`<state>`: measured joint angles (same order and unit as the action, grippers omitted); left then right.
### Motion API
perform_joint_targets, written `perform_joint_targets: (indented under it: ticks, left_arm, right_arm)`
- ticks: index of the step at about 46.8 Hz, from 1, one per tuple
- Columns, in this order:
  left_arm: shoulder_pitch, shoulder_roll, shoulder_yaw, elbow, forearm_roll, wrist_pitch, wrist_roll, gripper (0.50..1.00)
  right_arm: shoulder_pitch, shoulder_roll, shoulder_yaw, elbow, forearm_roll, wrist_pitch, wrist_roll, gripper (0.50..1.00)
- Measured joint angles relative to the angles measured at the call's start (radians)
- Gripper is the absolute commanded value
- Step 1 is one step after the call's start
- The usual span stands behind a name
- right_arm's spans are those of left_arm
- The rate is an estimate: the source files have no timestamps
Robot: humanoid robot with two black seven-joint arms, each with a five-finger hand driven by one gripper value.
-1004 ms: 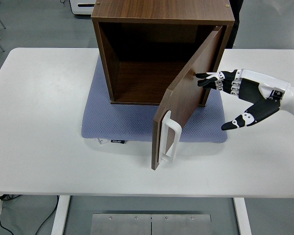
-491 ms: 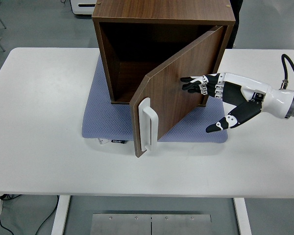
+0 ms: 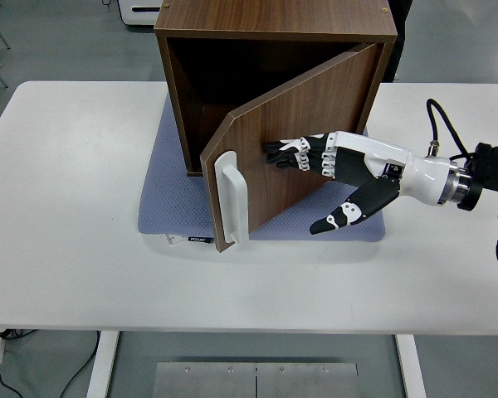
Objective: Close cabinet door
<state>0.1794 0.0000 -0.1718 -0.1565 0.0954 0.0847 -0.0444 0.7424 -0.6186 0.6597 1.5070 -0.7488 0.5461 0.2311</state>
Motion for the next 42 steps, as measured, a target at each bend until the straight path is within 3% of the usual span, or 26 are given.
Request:
perform_joint_targets:
  ticks: [24, 42]
  left_arm:
    - [0.0, 0.0, 0.0, 0.0, 0.0, 0.0, 0.0, 1.0]
    - [0.0, 0.0, 0.0, 0.0, 0.0, 0.001, 0.0, 1.0]
  right_arm:
    - [0.057, 0.087, -0.005, -0.131, 0.008, 0.0, 0.001, 1.0]
    - [0.066, 0.127, -0.007, -0.139, 0.011, 0.0, 0.001, 1.0]
